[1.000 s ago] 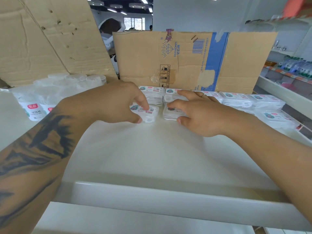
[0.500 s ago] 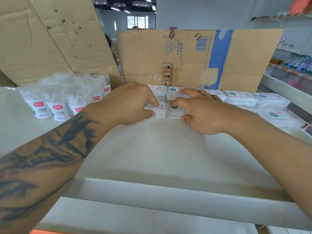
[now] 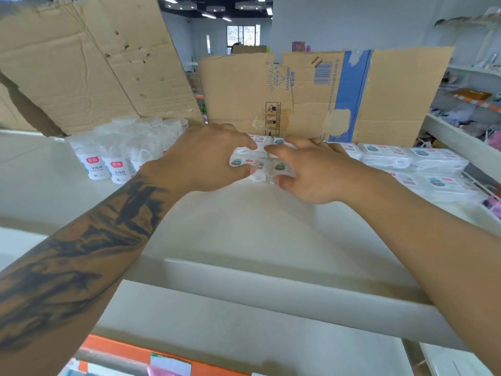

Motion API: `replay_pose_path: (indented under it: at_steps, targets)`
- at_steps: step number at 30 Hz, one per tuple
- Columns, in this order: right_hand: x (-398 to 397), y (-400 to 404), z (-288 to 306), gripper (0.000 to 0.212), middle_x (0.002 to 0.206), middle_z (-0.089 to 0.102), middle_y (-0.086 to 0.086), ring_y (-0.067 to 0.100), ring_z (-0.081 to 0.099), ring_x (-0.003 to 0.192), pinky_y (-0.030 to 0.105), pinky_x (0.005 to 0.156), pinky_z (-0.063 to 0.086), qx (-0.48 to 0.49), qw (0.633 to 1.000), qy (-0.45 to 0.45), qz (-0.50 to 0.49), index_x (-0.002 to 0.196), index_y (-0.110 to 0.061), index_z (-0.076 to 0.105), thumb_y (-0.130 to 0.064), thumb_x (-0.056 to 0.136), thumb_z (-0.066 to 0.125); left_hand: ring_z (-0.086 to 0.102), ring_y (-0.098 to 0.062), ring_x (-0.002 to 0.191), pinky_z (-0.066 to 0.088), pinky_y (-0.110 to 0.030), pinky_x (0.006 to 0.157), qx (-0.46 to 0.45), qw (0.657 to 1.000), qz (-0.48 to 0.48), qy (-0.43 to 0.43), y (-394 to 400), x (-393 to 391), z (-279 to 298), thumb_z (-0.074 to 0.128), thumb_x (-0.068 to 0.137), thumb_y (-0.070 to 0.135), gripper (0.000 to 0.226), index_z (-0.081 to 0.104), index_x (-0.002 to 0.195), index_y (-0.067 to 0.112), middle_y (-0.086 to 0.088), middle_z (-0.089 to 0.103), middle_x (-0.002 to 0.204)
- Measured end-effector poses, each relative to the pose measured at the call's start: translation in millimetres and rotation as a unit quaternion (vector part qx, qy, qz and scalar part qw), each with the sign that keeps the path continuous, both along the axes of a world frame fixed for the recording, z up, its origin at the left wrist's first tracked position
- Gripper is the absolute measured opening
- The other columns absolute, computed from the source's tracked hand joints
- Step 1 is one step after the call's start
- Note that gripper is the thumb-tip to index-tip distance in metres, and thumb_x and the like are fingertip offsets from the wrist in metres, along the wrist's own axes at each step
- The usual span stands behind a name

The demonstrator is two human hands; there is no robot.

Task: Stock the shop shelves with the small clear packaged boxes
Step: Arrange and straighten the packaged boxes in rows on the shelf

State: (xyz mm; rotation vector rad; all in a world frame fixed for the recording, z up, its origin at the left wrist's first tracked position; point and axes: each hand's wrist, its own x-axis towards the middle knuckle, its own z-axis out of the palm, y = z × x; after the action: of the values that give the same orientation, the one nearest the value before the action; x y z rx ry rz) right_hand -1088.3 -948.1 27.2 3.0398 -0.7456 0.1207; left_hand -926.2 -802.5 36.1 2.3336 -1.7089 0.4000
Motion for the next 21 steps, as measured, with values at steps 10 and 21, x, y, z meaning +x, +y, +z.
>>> replay_pose_path:
  at_steps: [10,21]
  targets:
    - [-28.8,82.7,20.4,0.064,0.164,0.029,-0.001,0.03,0.031,0.146,0.049,0.113,0.028,-0.121,0.989,-0.08,0.011,0.158,-0.044,0.016,-0.065,0.1,0.032,0.061,-0.027,0.117,0.047,-0.047,0.098,-0.025,0.997,0.071,-0.033,111.6,-30.5,-7.3,0.032,0.087,0.074,0.066,0.059,0.137,0.039,0.003,0.063,0.137]
    - [-17.4,304.1,-61.8,0.063,0.153,0.047,0.002,0.03,0.047,0.136,0.048,0.112,0.036,-0.146,0.977,-0.153,0.002,0.152,-0.035,0.039,-0.067,0.098,0.031,0.066,-0.03,0.111,0.046,-0.051,0.102,-0.113,0.99,0.08,-0.039,323.2,-12.3,-81.3,0.05,0.092,0.059,0.047,0.069,0.125,0.031,0.001,0.068,0.126]
